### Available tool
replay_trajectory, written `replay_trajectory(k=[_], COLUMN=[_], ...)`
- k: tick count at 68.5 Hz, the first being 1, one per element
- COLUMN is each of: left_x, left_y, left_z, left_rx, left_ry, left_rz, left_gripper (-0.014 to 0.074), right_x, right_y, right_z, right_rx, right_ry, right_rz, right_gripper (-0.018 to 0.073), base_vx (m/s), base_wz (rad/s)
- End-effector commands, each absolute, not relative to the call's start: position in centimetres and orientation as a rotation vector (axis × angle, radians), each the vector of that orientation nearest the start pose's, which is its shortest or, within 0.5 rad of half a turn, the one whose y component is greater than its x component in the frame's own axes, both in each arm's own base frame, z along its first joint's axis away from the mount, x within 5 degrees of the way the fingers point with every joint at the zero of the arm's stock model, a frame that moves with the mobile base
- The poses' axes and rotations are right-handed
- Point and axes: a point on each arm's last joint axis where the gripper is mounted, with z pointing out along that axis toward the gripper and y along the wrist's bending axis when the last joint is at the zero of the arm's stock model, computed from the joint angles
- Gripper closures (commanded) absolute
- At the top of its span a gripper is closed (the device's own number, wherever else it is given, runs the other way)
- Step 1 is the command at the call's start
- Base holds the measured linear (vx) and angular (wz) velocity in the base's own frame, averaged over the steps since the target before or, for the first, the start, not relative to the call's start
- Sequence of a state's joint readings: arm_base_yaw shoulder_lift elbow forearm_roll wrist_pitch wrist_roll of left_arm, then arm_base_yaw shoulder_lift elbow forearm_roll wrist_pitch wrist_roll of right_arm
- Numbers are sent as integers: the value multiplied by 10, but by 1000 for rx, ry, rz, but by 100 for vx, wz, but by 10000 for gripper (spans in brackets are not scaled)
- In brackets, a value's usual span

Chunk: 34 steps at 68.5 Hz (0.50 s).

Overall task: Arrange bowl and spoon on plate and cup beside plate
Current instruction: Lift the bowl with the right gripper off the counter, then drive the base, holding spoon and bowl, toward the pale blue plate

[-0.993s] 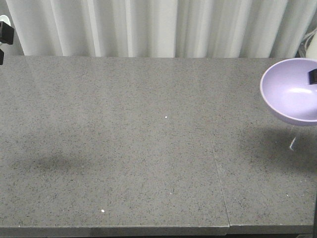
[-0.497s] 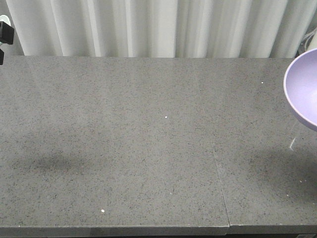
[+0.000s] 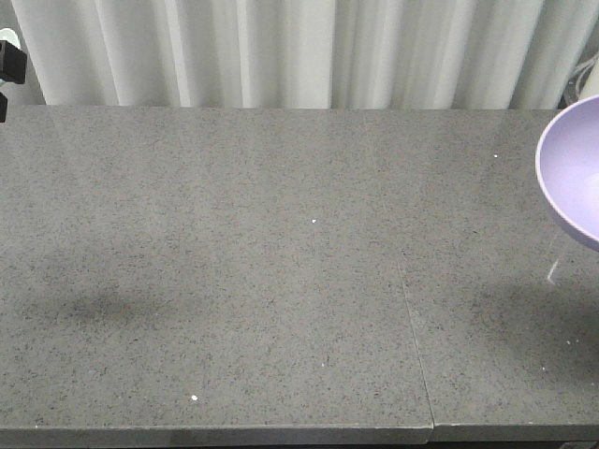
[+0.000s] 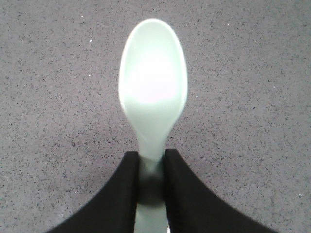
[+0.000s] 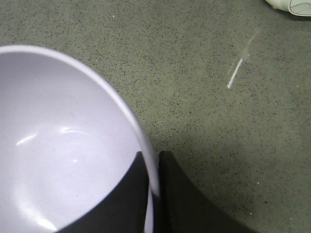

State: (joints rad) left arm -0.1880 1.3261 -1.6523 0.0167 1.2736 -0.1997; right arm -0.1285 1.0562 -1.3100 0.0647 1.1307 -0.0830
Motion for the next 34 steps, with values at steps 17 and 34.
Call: replay_trajectory(k=[17, 34], left_x=[236, 236], left_y=[-46, -46], left_z=[473, 473], left_rx=[-5, -5], left_ry=[2364, 2364], left_rz=[-177, -177], left_gripper=[603, 603], right_x=[185, 185], right_y=[-20, -20], right_z=[442, 442], right_rx=[55, 55], right_ry=[2259, 2259], right_rz=[-44, -44], right_gripper=[566, 566], base_vx=[0, 0], base_wz=[0, 0])
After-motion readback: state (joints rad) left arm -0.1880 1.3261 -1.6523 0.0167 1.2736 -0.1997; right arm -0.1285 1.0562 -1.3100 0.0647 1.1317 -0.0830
